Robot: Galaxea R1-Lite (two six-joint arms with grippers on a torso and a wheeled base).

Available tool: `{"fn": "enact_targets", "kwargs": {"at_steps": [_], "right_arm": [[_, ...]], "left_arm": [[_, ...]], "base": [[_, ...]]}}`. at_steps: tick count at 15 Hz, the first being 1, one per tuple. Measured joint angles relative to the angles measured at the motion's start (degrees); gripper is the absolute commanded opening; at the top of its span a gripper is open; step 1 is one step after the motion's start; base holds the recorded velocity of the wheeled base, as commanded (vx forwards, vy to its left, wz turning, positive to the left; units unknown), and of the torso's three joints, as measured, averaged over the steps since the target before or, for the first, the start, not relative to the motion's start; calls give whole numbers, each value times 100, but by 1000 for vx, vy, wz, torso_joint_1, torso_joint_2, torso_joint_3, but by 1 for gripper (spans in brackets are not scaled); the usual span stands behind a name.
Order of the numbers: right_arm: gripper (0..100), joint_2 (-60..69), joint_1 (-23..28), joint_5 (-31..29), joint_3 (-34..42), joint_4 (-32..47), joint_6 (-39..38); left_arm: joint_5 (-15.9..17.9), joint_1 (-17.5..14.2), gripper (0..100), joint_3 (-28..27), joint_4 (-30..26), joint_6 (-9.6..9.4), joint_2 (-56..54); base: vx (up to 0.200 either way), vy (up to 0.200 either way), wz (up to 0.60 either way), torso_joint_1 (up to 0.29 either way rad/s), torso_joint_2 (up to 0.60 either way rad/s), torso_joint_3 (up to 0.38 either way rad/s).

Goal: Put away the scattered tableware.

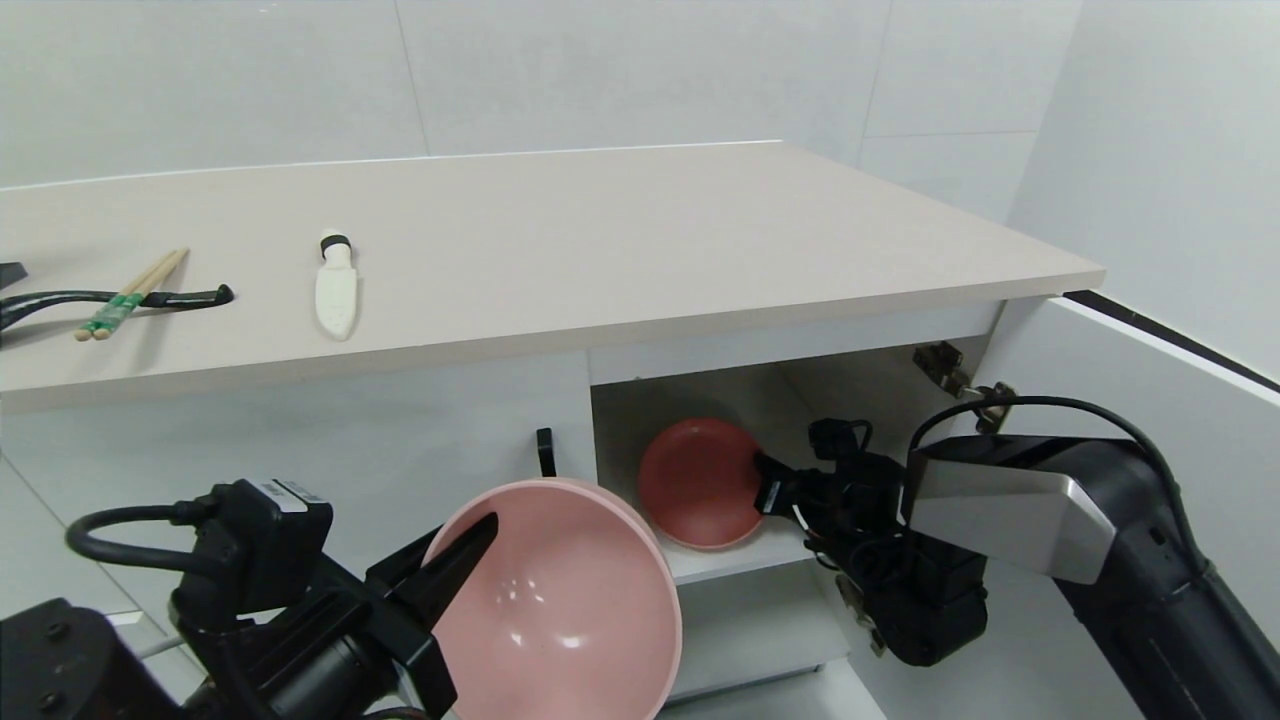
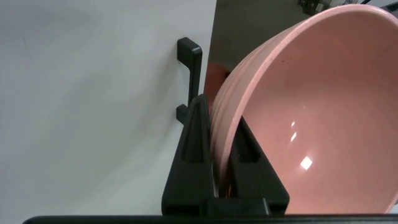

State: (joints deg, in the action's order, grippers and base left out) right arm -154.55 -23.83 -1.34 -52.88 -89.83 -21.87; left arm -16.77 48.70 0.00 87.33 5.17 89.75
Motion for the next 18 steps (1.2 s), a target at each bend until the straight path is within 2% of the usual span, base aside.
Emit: {"fn": "enact_targets", "kwargs": {"at_steps": [7,10,12,18], "right_arm": [[100,-93,11,-18,-117,-9,80],[100,56,40,-24,106,-5,146],[100,463,-6,-22,558,-11,146],[100,2815,-447,-18,3012,-13,178]], "left_arm": [[0,0,0,0,1,0,9],[2,0,0,0,1,0,16],[0,0,0,0,-2,0,28],[-6,2,0,0,-7,0,110]], "base": [[0,0,0,0,0,0],[0,0,0,0,0,0],[0,0,0,0,0,0],[0,0,0,0,0,0]]}}
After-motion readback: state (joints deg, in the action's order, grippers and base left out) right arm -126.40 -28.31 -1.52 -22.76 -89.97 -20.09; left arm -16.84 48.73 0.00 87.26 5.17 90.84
